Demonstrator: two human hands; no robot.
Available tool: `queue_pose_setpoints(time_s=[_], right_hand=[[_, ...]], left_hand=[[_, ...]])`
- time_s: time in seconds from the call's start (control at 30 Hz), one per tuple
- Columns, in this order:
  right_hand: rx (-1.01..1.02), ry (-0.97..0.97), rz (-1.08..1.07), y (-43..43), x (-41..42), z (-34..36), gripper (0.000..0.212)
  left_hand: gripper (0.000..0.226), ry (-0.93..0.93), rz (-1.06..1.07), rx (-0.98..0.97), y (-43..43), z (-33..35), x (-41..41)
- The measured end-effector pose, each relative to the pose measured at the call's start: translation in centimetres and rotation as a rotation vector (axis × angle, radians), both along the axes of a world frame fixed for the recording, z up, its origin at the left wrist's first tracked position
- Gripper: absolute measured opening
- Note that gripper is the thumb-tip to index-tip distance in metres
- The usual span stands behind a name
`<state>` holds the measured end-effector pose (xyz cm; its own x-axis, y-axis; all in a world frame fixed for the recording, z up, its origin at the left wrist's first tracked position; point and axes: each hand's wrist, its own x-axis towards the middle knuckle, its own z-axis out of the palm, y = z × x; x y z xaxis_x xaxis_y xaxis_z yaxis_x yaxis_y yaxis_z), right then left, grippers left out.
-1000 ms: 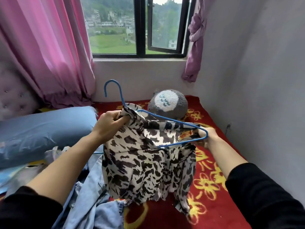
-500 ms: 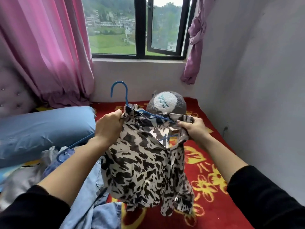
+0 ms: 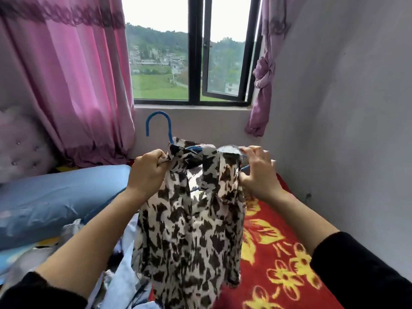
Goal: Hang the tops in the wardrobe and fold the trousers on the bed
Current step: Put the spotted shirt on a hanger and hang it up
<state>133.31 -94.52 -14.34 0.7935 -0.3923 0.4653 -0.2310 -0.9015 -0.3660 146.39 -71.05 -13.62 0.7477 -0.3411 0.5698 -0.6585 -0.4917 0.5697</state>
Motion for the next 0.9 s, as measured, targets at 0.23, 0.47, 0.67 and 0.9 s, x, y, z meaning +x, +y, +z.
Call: queue_pose_setpoints(time_s=[0.23, 0.47, 0.67, 0.9], right_hand=[[0.044, -0.148, 0.235, 5.5, 2.5, 6.1, 0.016], [0.263, -0.299, 0.302, 7.9, 1.2, 12.0, 0.025], [0.268, -0.32, 0.382, 9.8, -2.0, 14.8, 0.017], [0.37, -0.194, 0.509, 12.7, -5.9, 14.0, 0.012]], left_hand=[[0.012, -0.077, -0.084, -0.045, 2.8, 6.6, -2.9], [0.037, 0.054, -0.194, 0.054, 11.8, 11.7, -6.2], [0.076, 0.082, -0.013, 0.038, 17.8, 12.0, -11.4], [0.034, 0.112, 0.081, -0.143, 22.4, 11.7, -20.7]])
